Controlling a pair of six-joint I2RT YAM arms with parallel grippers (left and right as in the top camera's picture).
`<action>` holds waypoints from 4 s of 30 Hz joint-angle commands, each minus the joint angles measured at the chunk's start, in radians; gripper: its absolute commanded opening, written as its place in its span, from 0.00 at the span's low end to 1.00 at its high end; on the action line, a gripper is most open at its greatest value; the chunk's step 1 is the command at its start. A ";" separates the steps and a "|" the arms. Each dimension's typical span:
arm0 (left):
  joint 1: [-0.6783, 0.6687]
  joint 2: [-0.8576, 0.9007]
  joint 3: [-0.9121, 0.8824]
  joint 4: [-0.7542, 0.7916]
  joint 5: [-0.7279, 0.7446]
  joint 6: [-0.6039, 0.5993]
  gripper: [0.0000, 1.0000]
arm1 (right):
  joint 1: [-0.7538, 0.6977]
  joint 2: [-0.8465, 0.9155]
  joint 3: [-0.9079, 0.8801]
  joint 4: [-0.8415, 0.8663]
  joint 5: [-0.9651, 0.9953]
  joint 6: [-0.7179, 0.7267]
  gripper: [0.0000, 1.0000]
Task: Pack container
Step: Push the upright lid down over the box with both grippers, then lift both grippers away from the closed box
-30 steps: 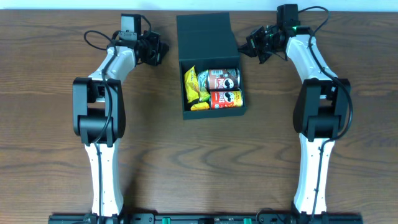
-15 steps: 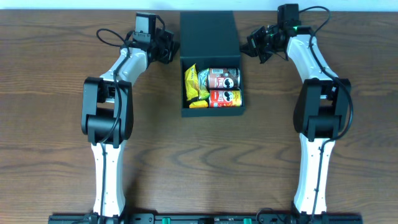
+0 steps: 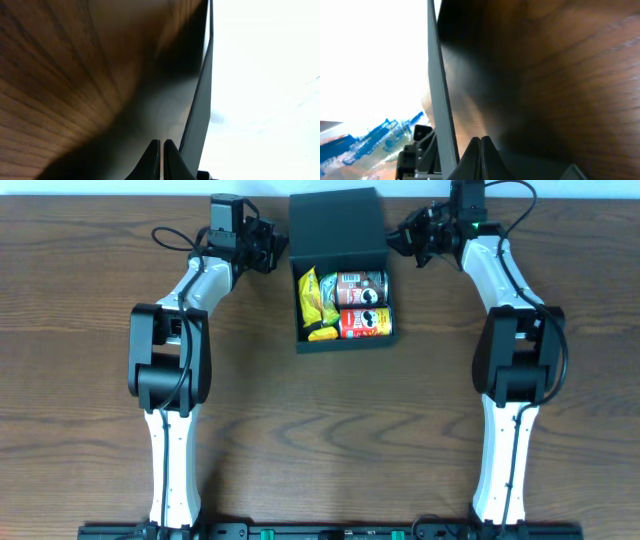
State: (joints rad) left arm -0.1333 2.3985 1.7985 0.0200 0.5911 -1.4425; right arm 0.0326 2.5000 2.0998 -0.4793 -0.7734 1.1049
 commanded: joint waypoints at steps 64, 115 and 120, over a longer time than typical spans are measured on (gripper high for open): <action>0.063 0.014 0.035 1.028 0.654 -0.398 0.06 | -0.023 -0.033 0.016 0.651 -0.681 0.357 0.02; 0.014 -0.114 1.174 -1.614 -0.663 1.099 0.95 | -0.043 -0.776 -0.182 -0.655 0.890 -0.657 0.83; 0.015 -0.079 0.994 -1.525 -0.656 1.151 0.95 | -0.066 -0.776 -0.418 -0.471 0.809 -0.658 0.86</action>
State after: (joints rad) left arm -0.1204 2.2818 2.8662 -1.5249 -0.0185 -0.3748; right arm -0.0212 1.7130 1.7618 -0.9905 0.0303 0.4835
